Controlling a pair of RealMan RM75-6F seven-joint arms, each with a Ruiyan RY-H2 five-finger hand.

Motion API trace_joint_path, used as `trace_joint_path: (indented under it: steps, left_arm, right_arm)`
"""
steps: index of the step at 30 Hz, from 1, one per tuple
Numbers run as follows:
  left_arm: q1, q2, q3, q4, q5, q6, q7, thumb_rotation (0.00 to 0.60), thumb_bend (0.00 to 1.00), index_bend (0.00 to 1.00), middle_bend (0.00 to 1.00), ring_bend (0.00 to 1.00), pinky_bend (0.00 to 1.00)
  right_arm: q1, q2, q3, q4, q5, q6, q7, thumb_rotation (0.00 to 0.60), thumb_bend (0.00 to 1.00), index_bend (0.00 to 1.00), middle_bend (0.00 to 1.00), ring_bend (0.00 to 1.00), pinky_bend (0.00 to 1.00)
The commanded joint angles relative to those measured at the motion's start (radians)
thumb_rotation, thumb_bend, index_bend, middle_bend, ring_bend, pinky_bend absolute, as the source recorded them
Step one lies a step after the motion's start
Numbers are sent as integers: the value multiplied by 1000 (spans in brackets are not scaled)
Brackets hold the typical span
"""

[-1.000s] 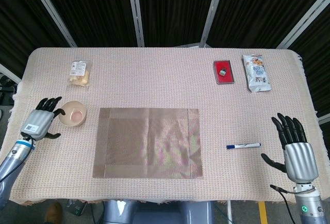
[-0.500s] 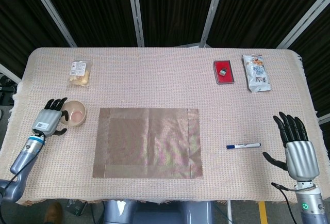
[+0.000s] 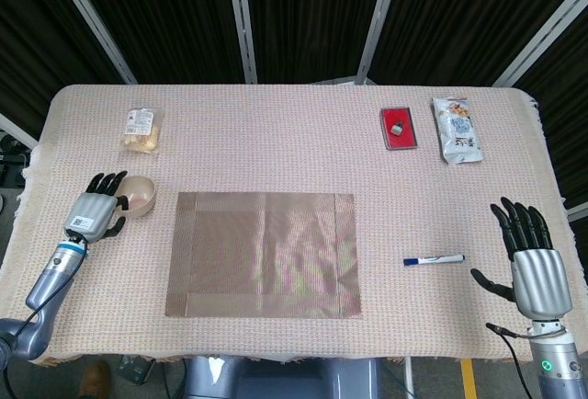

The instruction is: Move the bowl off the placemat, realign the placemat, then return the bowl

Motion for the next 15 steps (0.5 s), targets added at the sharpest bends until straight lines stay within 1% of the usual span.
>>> trace_joint_path:
  steps: [1, 4, 5, 7, 10, 12, 15]
  left_arm:
    - [3, 12, -5, -28, 19, 28, 1, 600, 420, 582, 0, 0, 0]
    - [-2, 31, -12, -80, 43, 61, 15, 600, 422, 584, 0, 0, 0]
    - [-15, 45, -23, -134, 75, 100, 31, 600, 422, 585, 0, 0, 0]
    - [-19, 62, -30, -186, 81, 112, 59, 600, 424, 586, 0, 0, 0]
    - [-40, 82, -45, -292, 101, 127, 128, 600, 426, 588, 0, 0, 0]
    - [-54, 82, -51, -346, 113, 129, 166, 600, 427, 591, 0, 0, 0]
    - [-82, 57, -46, -407, 146, 115, 205, 600, 427, 596, 0, 0, 0]
  right_arm:
    - [0, 1, -1, -2, -2, 2, 1, 600, 0, 19, 0, 0, 0]
    - [0, 2, -1, -6, -5, 4, 2, 600, 0, 19, 0, 0, 0]
    - [0, 3, -1, -8, -6, 4, 5, 600, 0, 19, 0, 0, 0]
    - [0, 5, -1, -9, -6, 5, 6, 600, 0, 19, 0, 0, 0]
    - [-1, 9, 1, -12, -5, 8, 15, 600, 0, 19, 0, 0, 0]
    - [-2, 12, 2, -12, -4, 9, 20, 600, 0, 20, 0, 0, 0]
    - [-3, 15, 2, -12, -2, 11, 28, 600, 0, 20, 0, 0, 0]
